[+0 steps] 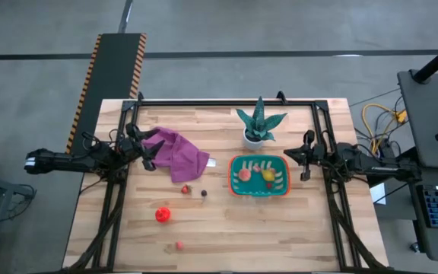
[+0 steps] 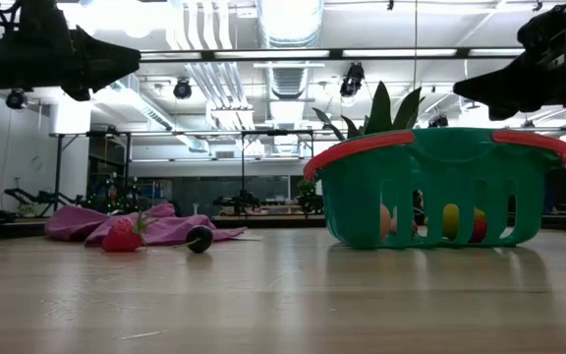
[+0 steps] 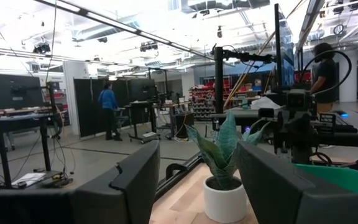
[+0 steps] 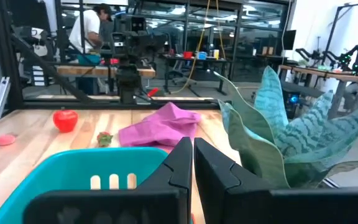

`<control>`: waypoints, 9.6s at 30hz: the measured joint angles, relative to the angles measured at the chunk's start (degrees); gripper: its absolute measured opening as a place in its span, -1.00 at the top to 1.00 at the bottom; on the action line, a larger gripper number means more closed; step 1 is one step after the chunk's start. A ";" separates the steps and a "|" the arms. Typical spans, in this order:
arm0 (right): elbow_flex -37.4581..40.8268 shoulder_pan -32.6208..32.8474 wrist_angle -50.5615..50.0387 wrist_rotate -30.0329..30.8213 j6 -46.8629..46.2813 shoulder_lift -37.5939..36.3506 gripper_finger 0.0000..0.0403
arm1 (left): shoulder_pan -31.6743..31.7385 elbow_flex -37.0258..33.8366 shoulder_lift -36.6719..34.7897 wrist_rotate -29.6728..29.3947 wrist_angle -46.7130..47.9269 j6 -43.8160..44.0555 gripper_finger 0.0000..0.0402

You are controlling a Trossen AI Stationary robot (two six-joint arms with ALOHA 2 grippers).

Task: Pick and placing Produce into tupperware
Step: Put the apple into the green basket

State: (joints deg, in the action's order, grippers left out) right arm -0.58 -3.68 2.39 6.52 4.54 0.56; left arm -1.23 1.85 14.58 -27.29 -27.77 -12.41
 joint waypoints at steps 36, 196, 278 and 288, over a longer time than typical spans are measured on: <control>0.03 0.02 -0.50 0.00 -0.02 0.02 0.96 | -0.11 31.93 16.35 13.35 39.28 8.87 -0.70; 0.04 0.02 -0.86 1.09 4.68 0.02 0.96 | -36.24 61.45 86.52 21.40 82.94 7.48 -0.26; 0.03 0.02 -0.84 1.09 6.09 0.00 0.96 | -3.62 88.53 90.30 22.89 49.73 -18.69 -0.26; 0.02 0.00 -0.66 1.09 7.96 0.03 0.96 | -3.27 94.81 95.80 23.98 51.01 -20.19 -0.26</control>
State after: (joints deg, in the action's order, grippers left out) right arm -0.56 -3.68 1.74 7.62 12.49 0.58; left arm -4.51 96.66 110.39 -3.30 23.24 -32.60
